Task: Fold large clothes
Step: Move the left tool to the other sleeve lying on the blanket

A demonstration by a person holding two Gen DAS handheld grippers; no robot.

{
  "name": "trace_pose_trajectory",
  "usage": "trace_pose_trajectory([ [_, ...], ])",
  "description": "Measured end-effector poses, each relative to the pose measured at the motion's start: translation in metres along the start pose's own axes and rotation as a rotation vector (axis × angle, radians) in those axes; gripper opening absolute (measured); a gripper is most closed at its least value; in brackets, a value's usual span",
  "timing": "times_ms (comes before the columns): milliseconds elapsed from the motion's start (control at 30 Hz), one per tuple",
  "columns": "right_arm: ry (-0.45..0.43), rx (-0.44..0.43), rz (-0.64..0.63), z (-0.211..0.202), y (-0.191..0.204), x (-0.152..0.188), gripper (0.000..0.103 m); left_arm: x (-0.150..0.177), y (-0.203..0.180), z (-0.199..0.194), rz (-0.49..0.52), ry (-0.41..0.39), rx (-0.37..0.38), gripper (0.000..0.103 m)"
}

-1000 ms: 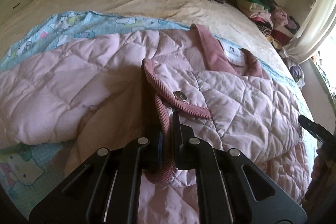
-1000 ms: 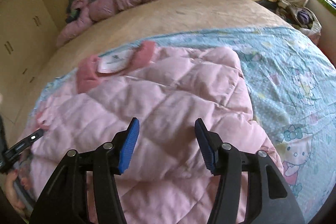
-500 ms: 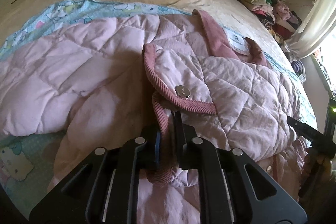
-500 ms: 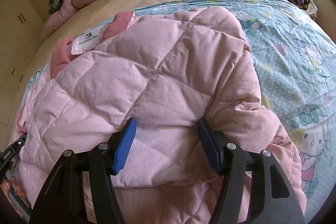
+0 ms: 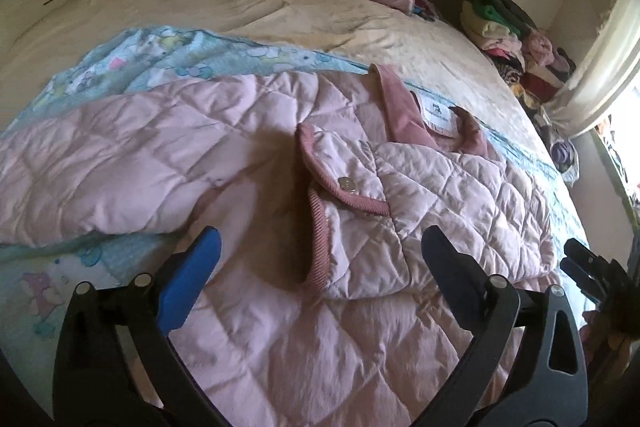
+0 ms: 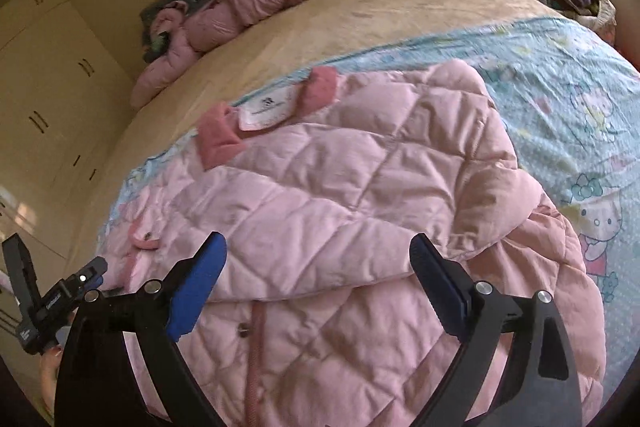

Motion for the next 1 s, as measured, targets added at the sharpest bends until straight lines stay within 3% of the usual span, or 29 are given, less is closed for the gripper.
trace_pose_trajectory([
  [433,-0.066,-0.037,-0.080,-0.027,0.052,-0.001,0.092,0.001,0.026,-0.044,0.009,-0.040,-0.053,0.094],
  [1000,-0.080,-0.114,-0.217,-0.027,0.148,-0.004,0.092,0.002,0.105,-0.091,-0.099,-0.097,-0.121,0.094],
])
Point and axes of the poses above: each gripper's, at about its wrist camera, not at the fingertips, and z roughly the way its jaws point, y to its left, x to its underside, the point moved 1 cm from there along z, roughly the way its jaws point, and after that the axes turned 7 degrees about -z, right-handed, at the moved point
